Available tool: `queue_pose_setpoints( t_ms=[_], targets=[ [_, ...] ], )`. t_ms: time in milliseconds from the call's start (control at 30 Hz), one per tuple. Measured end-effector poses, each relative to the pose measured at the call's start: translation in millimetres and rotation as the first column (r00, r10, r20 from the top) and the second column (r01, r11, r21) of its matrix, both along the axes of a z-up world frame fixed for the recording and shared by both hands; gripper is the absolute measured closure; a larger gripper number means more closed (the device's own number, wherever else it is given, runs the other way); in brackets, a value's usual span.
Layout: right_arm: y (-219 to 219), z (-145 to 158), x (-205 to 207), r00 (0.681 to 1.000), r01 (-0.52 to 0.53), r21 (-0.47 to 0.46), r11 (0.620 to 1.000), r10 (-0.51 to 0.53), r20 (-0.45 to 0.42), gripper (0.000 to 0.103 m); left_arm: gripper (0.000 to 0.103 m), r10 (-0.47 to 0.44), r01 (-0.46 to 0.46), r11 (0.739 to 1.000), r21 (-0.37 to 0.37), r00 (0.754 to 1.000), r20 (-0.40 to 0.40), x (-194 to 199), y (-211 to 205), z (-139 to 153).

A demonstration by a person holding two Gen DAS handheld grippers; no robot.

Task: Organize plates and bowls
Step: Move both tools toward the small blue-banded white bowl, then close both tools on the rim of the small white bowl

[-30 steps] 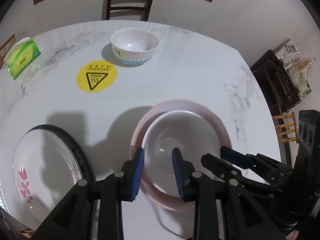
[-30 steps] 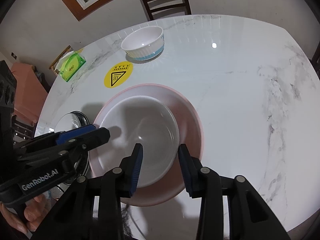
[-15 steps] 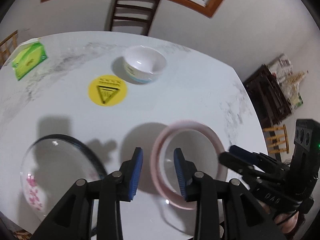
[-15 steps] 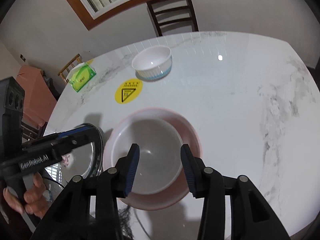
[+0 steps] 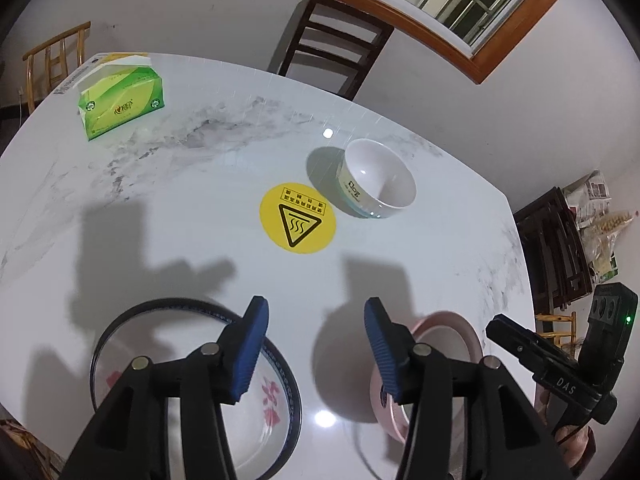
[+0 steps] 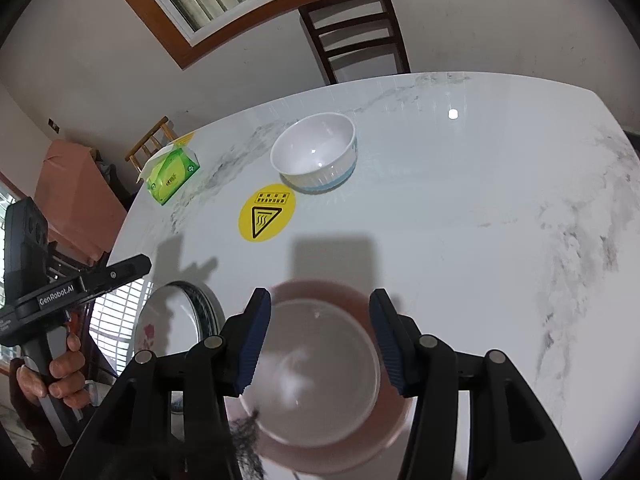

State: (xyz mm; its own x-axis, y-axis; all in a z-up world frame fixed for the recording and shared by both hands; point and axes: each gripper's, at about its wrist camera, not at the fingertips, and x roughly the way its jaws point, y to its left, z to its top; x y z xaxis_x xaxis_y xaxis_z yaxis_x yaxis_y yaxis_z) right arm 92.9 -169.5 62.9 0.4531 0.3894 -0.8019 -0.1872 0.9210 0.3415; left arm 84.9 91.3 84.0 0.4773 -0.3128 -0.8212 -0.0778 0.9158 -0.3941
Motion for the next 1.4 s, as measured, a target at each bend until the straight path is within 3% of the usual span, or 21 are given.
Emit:
queue_pose_setpoints(
  t_ms=[100, 367, 433, 667, 867, 1200, 1400],
  targets=[
    [2.2, -3.2, 20.1, 1.000, 0.001, 0.005, 1.000, -0.001, -0.007, 0.054, 0.052, -0.001, 0.001, 1.000, -0.002, 1.000, -0.004, 15.1, -4.8, -1.8],
    [5.1, -9.0, 87.9, 0.999, 0.014, 0.038, 0.999, -0.013, -0.034, 0.052, 0.052, 0.036, -0.035, 0.988, -0.148, 0.999, 0.007, 81.3, -13.4, -5.5],
    [7.8, -10.6, 105.9, 0.999, 0.016, 0.043, 0.999, -0.014, -0.050, 0.052, 0.052, 0.043, -0.041, 0.987, -0.156, 0.999, 0.005, 99.6, -16.1, -8.8],
    [22.8, -24.6, 157.8, 0.995, 0.025, -0.002, 1.000, -0.025, -0.100, 0.053, 0.052, 0.024, -0.029, 0.993, -0.112, 0.999, -0.044, 157.9, -39.4, -35.0],
    [29.6, -48.9, 187.2, 0.986, 0.037, -0.004, 0.999, -0.037, -0.160, 0.054, 0.052, 0.006, -0.012, 0.997, -0.075, 0.997, -0.074, 184.8, -54.0, -57.0],
    [41.3, -74.8, 205.9, 0.979, 0.053, -0.010, 0.999, -0.053, -0.197, 0.058, 0.052, 0.021, -0.025, 0.999, -0.027, 0.992, -0.128, 207.8, -59.7, -83.1],
    [44.8, -81.7, 207.1, 0.977, 0.056, -0.008, 0.998, -0.057, -0.203, 0.065, 0.052, 0.022, -0.022, 1.000, 0.003, 0.992, -0.121, 208.2, -63.7, -83.7]
  ],
)
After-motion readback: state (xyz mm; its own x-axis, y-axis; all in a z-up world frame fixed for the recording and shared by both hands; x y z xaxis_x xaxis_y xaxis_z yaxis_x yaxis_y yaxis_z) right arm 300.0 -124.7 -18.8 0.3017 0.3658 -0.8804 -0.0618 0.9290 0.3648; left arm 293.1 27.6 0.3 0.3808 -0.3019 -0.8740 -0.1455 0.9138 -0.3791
